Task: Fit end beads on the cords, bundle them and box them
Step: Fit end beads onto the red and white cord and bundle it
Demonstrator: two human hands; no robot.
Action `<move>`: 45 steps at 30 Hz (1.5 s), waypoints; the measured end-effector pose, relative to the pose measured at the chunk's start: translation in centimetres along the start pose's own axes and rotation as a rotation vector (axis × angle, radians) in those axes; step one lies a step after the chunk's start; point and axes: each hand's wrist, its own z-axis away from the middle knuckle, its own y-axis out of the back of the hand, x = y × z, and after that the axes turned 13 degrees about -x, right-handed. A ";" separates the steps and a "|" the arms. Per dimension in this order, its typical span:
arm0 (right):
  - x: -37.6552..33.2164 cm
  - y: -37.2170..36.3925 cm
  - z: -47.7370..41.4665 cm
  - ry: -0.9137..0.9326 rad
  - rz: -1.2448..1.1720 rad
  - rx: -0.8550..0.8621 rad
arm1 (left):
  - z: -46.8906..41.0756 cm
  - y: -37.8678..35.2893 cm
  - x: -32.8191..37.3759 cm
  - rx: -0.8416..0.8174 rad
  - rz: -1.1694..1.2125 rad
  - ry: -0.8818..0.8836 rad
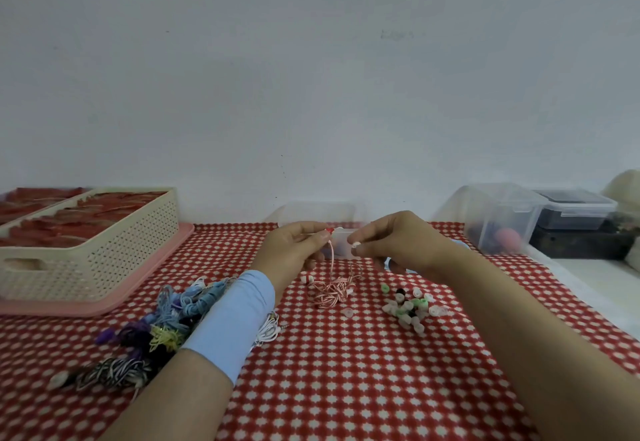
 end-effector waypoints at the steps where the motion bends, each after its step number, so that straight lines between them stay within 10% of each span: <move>1: -0.1 -0.2 0.0 0.005 -0.002 0.003 | 0.0 0.1 -0.1 -0.004 0.029 -0.002; 45: -0.8 -1.5 0.0 0.098 -0.386 -0.127 | 0.2 -0.6 -1.6 -0.152 0.236 0.002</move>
